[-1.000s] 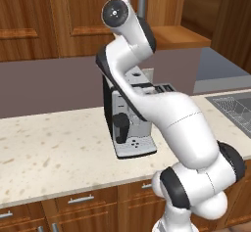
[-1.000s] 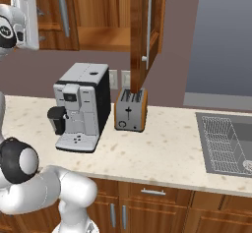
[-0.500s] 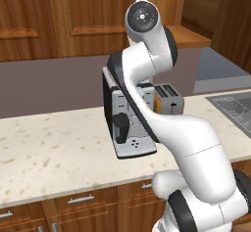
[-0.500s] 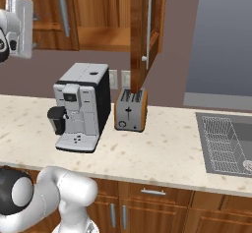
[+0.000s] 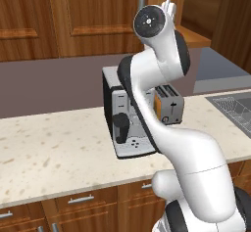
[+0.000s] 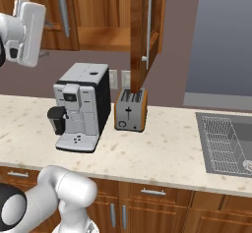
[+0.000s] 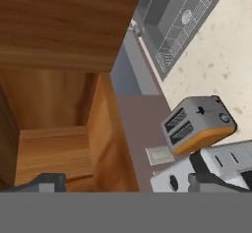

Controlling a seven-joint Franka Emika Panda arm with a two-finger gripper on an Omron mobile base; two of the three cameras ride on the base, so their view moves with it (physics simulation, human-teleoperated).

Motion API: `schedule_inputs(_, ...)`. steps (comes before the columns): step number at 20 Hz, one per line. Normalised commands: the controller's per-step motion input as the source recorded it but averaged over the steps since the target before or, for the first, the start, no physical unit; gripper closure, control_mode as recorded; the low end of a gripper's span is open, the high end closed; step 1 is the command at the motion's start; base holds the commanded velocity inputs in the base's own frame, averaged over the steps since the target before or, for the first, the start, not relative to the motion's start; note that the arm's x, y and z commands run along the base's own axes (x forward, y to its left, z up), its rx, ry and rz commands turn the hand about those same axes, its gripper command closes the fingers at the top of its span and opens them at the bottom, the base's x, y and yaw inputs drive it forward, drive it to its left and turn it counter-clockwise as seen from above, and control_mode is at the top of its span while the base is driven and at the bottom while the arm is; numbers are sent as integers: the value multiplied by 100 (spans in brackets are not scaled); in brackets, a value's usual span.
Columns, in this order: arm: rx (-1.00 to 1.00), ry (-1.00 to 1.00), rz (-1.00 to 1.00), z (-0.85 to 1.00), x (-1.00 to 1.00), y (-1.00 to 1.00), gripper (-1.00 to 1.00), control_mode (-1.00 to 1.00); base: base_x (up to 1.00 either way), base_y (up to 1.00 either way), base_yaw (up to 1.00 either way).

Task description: Close all open cabinet doors.

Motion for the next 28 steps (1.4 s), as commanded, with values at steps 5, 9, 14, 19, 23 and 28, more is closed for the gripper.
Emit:
schedule_inputs(5,9,0,-29,-1,-27,-60,-100,-100,0,0,0)
schedule_inputs(9,9,6,-40,-3,-22,-48,-100,-100,0,0,0)
schedule_inputs(14,8,3,-28,-7,-24,-57,-100,-100,0,0,0)
schedule_inputs(19,2,0,-1,-18,-43,-43,-100,-100,0,0,0)
schedule_inputs(23,0,14,2,-12,-36,-8,-100,-100,0,0,0)
schedule_inputs(28,0,13,8,-9,-46,-15,-100,-100,0,0,0)
